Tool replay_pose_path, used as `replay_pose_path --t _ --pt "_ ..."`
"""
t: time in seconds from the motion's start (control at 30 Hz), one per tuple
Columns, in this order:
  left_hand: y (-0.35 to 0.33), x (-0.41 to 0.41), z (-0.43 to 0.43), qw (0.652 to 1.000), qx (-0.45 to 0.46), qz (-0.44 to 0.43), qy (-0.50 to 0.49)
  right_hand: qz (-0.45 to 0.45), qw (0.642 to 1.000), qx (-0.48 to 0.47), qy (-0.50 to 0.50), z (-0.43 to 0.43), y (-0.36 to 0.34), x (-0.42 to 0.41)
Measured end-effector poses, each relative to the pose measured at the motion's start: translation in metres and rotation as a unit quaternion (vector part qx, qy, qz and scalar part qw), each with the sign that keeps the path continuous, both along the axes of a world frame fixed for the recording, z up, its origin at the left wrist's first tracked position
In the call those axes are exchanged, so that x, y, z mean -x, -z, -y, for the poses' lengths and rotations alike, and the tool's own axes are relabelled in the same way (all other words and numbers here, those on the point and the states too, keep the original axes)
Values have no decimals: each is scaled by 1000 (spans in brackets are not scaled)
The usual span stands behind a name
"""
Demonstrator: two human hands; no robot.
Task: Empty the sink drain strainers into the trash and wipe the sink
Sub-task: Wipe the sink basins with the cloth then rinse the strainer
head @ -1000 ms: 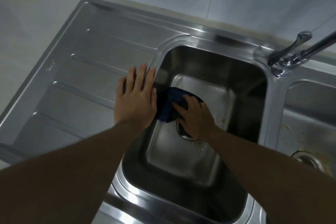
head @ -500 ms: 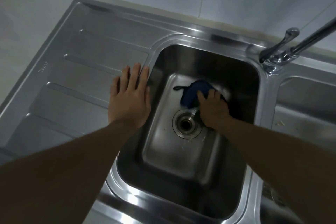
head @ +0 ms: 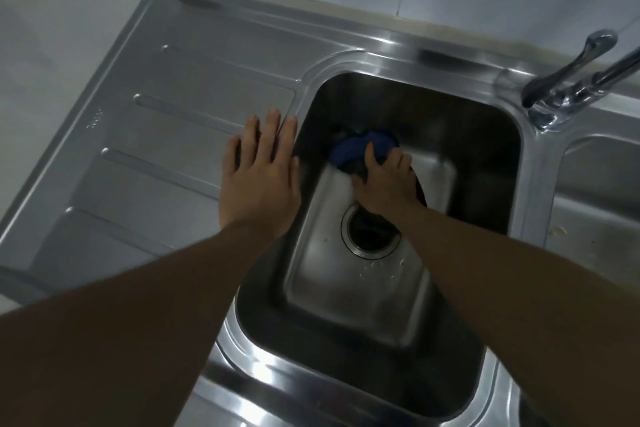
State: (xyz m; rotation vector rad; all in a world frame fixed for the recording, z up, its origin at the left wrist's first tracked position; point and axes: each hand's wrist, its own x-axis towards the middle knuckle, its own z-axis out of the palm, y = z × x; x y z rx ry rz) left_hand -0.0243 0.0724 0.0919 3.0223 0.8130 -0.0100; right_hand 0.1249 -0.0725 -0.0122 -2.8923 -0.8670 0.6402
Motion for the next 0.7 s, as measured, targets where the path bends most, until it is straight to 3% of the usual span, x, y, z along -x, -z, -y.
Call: replay_pose_path --t 0.07,0.2,0.3,0.37,0.47,0.5,0.63,0.7 --pt "1 1 0 1000 -3 -2 -1 13 1000 -27 -3 -11 3 17" --pt "1 1 0 1000 -8 0 -2 11 982 -98 -160 7 11 78" --pt "1 1 0 1000 -14 1 -2 -9 962 -129 -240 17 18 65" --pt "1 1 0 1000 -12 4 0 16 973 -121 -194 9 19 42" --pt "1 1 0 1000 -7 1 3 36 997 -69 10 -9 16 33" --pt "1 1 0 1000 -6 0 2 31 997 -73 16 -13 16 41" --pt "-1 2 0 1000 -12 -5 -2 26 976 -76 -203 8 17 61" --pt "-2 1 0 1000 -10 -2 2 61 971 -48 -225 17 17 36"
